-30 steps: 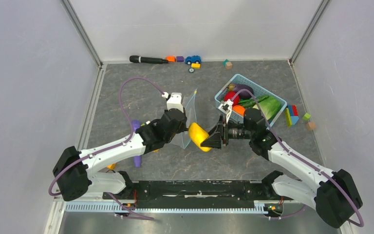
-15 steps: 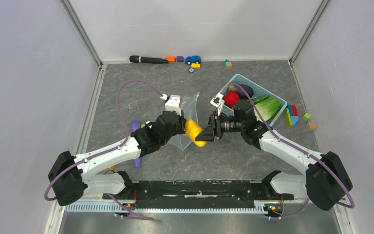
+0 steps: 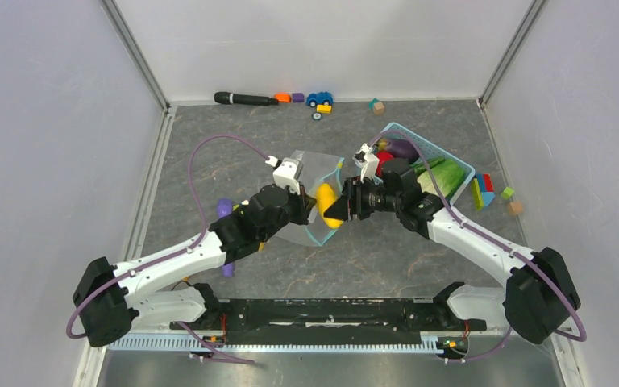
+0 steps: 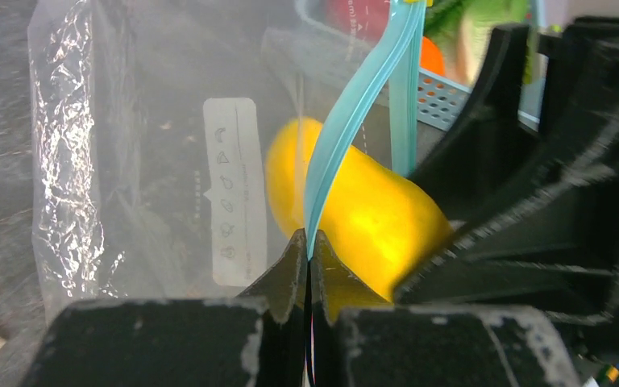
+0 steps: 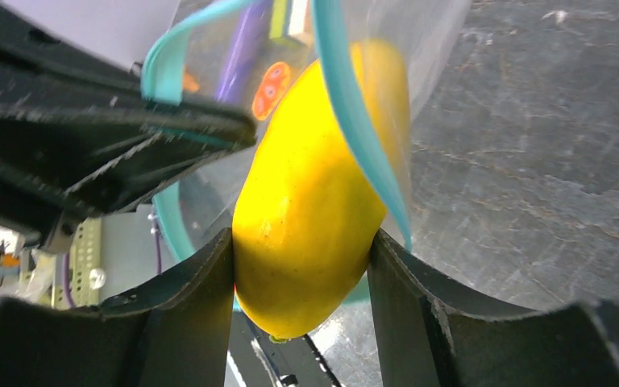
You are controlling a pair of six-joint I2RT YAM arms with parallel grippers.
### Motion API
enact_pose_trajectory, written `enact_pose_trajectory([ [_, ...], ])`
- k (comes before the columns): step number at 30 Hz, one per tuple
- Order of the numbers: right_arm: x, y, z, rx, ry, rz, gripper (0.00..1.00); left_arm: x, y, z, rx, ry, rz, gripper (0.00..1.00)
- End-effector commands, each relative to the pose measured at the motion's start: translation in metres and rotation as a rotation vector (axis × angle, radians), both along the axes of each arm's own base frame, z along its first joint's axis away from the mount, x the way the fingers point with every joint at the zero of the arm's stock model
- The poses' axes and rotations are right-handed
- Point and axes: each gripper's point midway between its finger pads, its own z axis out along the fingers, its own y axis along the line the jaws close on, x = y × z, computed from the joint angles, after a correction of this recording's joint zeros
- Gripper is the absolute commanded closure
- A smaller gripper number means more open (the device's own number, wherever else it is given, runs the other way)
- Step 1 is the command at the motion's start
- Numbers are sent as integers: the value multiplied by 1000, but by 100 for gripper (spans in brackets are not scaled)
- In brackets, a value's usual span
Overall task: Place the food in the zip-top bag and seal the zipper
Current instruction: Place the fake fruit in the zipper food storage bag, then pick up the fake fruit from the bin.
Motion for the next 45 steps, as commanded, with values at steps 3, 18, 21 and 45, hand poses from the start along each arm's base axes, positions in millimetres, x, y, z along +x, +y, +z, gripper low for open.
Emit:
enact_pose_trajectory([
  [3, 46, -5, 26, -42, -96, -186, 64, -11, -27, 17, -60, -31, -137, 98],
  [18, 89, -39, 37, -220, -219, -406, 43, -30, -25, 42, -177, -23, -173, 98],
  [21, 81, -34, 43, -233, -279, -302, 26, -26, -17, 46, -189, -16, -115, 98],
  [45, 43, -50, 108, -139, -562, -193, 2, 0, -2, 17, -82, 32, 72, 98],
])
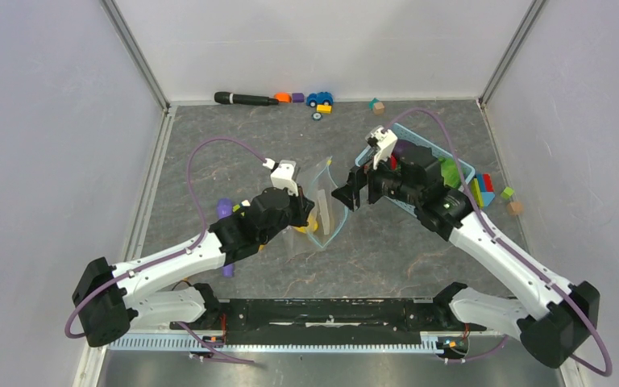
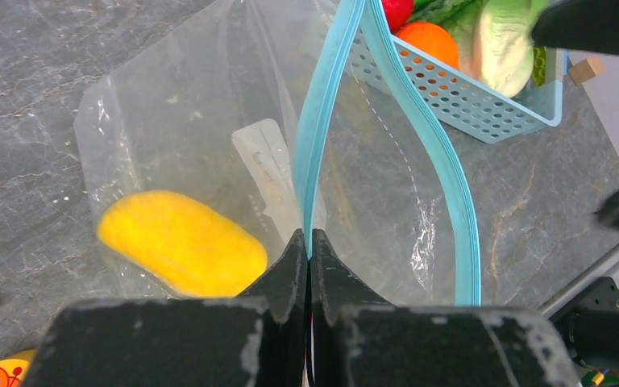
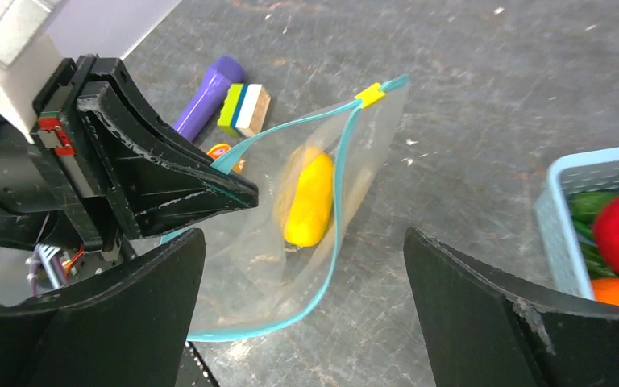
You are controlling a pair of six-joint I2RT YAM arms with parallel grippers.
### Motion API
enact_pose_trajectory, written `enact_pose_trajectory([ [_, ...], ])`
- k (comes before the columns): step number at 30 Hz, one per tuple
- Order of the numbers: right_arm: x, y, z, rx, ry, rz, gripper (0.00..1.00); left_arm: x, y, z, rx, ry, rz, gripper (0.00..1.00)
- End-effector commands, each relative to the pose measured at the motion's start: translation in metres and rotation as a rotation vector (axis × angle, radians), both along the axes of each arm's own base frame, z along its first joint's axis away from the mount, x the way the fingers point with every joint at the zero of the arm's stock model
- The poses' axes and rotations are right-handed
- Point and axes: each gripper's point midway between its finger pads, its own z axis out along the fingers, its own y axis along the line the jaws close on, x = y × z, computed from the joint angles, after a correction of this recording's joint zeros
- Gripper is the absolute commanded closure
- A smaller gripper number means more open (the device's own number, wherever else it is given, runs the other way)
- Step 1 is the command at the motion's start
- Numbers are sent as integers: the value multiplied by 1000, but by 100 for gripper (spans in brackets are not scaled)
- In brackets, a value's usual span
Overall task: Place the food in the zip-top bag and seal the zipper
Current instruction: Pick up the fake fruit from the bin.
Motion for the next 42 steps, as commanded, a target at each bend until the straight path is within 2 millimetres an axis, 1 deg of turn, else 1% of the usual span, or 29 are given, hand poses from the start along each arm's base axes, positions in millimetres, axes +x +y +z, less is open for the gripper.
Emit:
enact_pose_trajectory([
  [1, 13, -28, 27, 0, -145, -151, 2, 9, -2, 23, -55, -29, 55, 98],
  [5, 25, -62, 21, -37, -155, -350, 2, 10, 1, 23, -50, -33, 66, 98],
  [8, 33, -81, 14, -91, -152, -450, 2, 10, 3, 23, -49, -31, 72, 98],
  [12, 46, -102, 0, -150, -115, -535, 2, 9, 6, 25, -48, -33, 82, 98],
  [16, 67, -125, -19, -186, -54, -602, 2, 11, 10, 26, -42, -38, 103, 98],
  [20, 88, -138, -32, -226, -47, -633, 2, 12, 13, 26, -40, -42, 115, 98],
  [23, 101, -148, -46, -278, -15, -698, 2, 14, 16, 26, -28, -45, 133, 98],
  [25, 108, -152, -55, -310, -9, -720, 2, 14, 18, 26, -22, -45, 143, 98],
  [27, 115, -151, -62, -320, -8, -724, 2, 14, 20, 25, -19, -45, 148, 98],
  [35, 145, -143, -80, -302, 9, -757, 2, 14, 24, 19, -13, -35, 166, 98],
  [38, 156, -142, -83, -297, 13, -774, 2, 14, 24, 20, -14, -36, 165, 98],
  [42, 173, -138, -93, -304, 37, -790, 2, 13, 25, 17, -16, -37, 169, 98],
])
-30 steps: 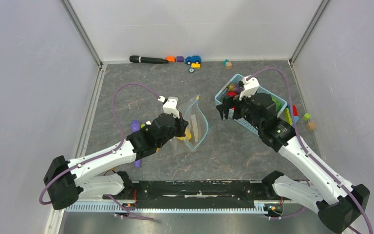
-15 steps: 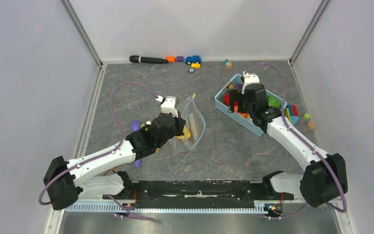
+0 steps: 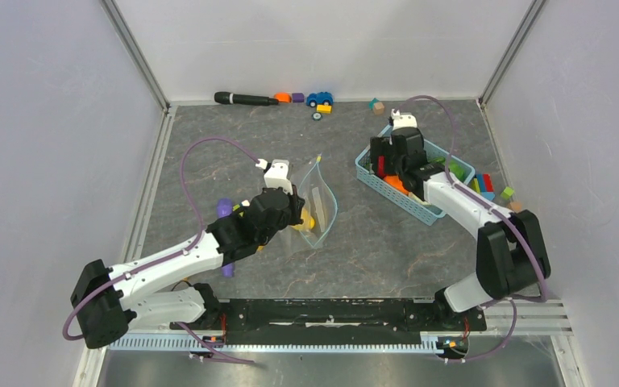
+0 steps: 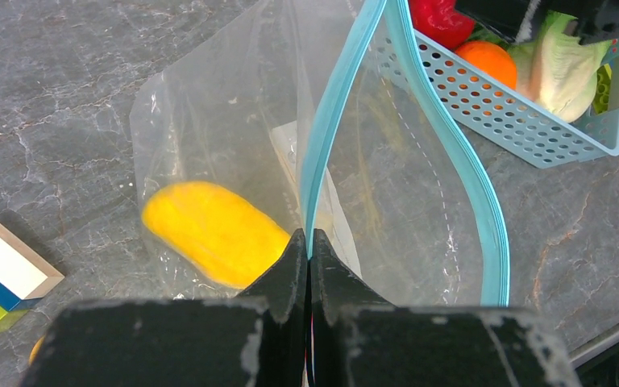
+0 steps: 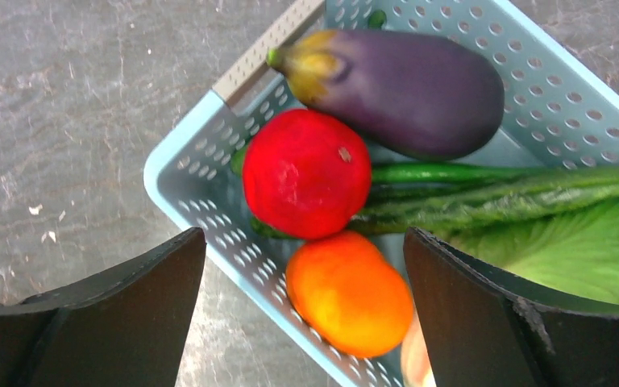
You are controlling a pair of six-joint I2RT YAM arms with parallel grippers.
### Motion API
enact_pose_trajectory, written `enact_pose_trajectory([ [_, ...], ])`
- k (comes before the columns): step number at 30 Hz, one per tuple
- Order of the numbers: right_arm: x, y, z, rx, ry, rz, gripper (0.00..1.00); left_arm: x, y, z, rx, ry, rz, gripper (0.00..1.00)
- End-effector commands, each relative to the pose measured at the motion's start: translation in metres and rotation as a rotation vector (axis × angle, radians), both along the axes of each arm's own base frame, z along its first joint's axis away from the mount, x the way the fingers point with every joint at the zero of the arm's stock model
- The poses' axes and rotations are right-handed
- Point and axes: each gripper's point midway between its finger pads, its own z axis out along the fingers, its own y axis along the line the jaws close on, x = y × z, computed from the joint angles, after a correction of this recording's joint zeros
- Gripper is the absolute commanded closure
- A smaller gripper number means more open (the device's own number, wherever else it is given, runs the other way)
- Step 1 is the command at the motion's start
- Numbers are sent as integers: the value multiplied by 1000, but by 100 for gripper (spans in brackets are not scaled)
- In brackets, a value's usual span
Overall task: Place the food in the zip-top bag and seal the zipper
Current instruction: Pick up the fake fruit from the bin.
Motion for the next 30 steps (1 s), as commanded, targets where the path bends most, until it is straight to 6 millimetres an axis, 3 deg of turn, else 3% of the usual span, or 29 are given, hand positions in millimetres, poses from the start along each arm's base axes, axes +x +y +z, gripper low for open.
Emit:
enact_pose_trajectory([
  [1, 36, 5, 21, 39, -81, -53, 2, 5, 1, 20, -79, -33, 48, 98],
  [11, 56, -2, -12, 52, -15, -137, 2, 5, 4, 23, -77, -46, 52, 98],
  [19, 58, 1, -31, 81, 21, -138, 3, 4, 3, 21, -76, -45, 43, 98],
  [30, 55, 2, -32, 93, 23, -116, 22, 4, 15, 25, -80, -66, 84, 98],
])
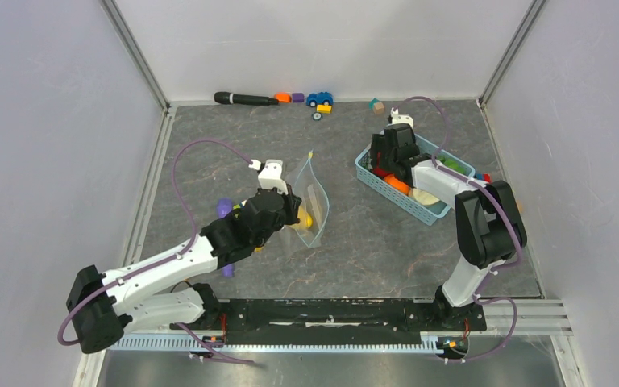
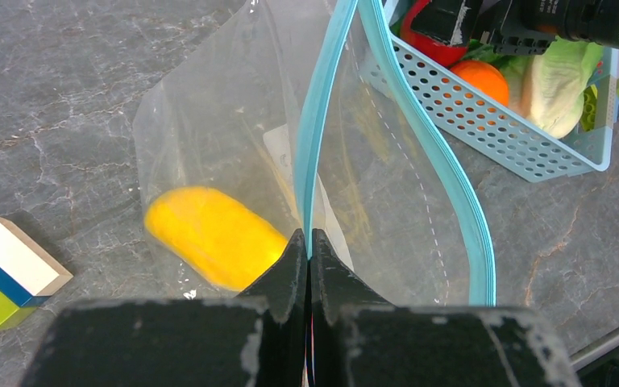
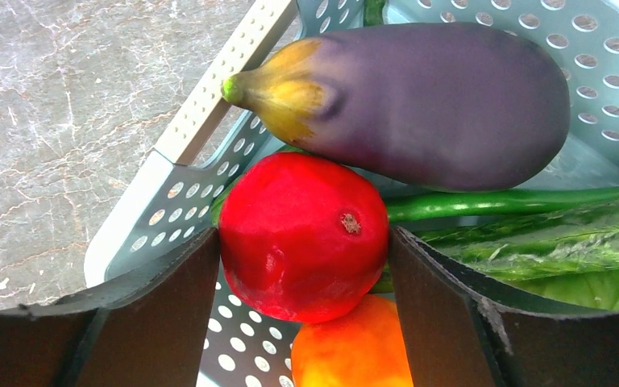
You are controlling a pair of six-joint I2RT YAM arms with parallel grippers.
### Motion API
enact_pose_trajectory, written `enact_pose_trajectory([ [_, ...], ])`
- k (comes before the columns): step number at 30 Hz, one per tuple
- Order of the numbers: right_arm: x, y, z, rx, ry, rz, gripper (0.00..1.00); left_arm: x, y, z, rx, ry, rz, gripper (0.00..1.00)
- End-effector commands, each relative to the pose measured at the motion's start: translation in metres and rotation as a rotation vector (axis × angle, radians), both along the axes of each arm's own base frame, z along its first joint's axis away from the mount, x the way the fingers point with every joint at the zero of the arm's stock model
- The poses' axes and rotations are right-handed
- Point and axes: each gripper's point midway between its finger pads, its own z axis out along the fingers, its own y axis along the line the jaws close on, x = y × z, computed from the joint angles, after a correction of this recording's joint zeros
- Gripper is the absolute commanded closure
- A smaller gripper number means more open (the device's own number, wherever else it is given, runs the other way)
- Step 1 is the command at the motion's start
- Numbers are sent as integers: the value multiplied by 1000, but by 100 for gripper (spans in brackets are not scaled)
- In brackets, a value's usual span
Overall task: Place the food in the zip-top bag and seal the zipper
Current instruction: Pick up the fake fruit from the bin.
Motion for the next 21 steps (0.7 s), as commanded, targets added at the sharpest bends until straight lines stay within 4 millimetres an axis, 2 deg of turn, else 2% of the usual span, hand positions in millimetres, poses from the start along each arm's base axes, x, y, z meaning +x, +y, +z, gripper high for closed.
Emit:
enact_pose_trajectory([
  [1, 12, 2, 18, 29, -62, -1, 23, 5, 11, 16, -56, -48, 69, 98],
  [7, 9, 0, 18, 27, -64, 2, 36, 4, 14, 17, -77, -53, 80, 98],
  [12, 3, -7, 26, 5, -81, -8, 49, 0, 13, 7, -96, -42, 68, 98],
  [21, -13, -23, 43, -30, -139, -35, 66, -3, 10, 11, -123, -64, 40, 98],
])
